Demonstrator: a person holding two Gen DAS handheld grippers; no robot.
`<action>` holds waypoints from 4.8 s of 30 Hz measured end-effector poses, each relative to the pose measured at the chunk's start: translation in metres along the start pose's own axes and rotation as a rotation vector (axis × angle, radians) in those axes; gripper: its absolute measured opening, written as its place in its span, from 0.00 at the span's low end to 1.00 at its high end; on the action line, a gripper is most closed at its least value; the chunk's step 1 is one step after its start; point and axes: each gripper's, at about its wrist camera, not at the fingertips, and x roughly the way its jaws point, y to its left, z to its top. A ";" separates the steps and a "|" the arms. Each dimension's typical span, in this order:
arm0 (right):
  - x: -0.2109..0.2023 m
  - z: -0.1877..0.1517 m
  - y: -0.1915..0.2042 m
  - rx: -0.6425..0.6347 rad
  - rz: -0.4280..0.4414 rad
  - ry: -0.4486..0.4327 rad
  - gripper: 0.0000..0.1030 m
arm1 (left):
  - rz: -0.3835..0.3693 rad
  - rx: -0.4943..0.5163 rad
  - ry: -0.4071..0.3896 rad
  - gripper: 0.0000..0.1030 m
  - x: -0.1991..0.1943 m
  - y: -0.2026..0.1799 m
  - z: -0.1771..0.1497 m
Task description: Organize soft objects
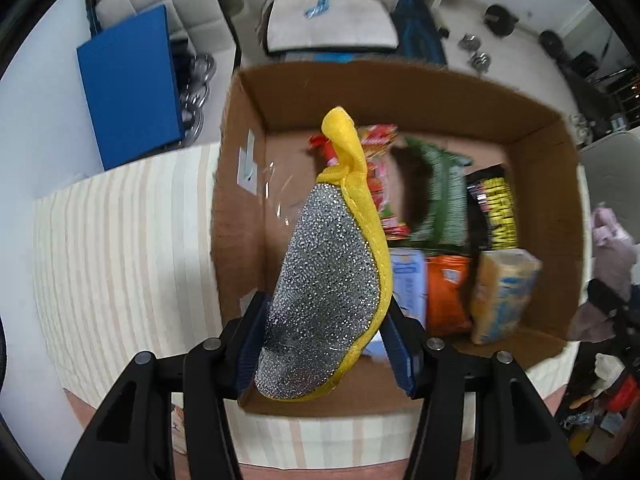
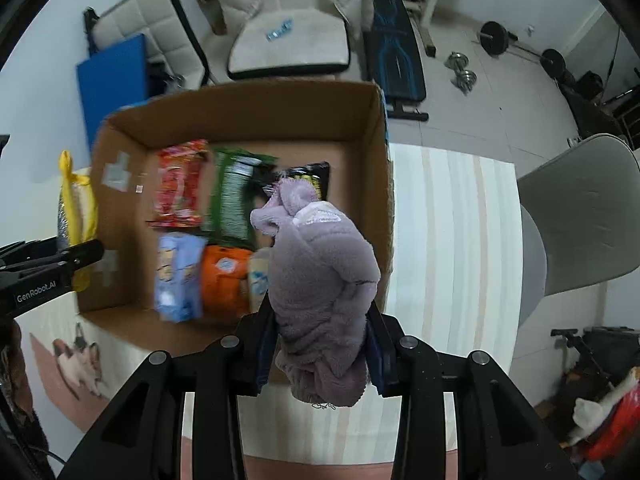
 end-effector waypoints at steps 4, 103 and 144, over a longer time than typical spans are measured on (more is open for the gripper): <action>0.021 0.015 -0.001 0.014 -0.011 0.015 0.39 | 0.005 -0.023 0.056 0.50 0.030 0.006 0.007; -0.305 -0.303 0.032 0.050 0.081 -0.552 1.00 | -0.010 -0.040 -0.635 0.96 -0.297 -0.034 -0.309; -0.336 -0.281 0.025 0.031 0.023 -0.649 1.00 | 0.025 -0.065 -0.705 1.00 -0.315 -0.033 -0.307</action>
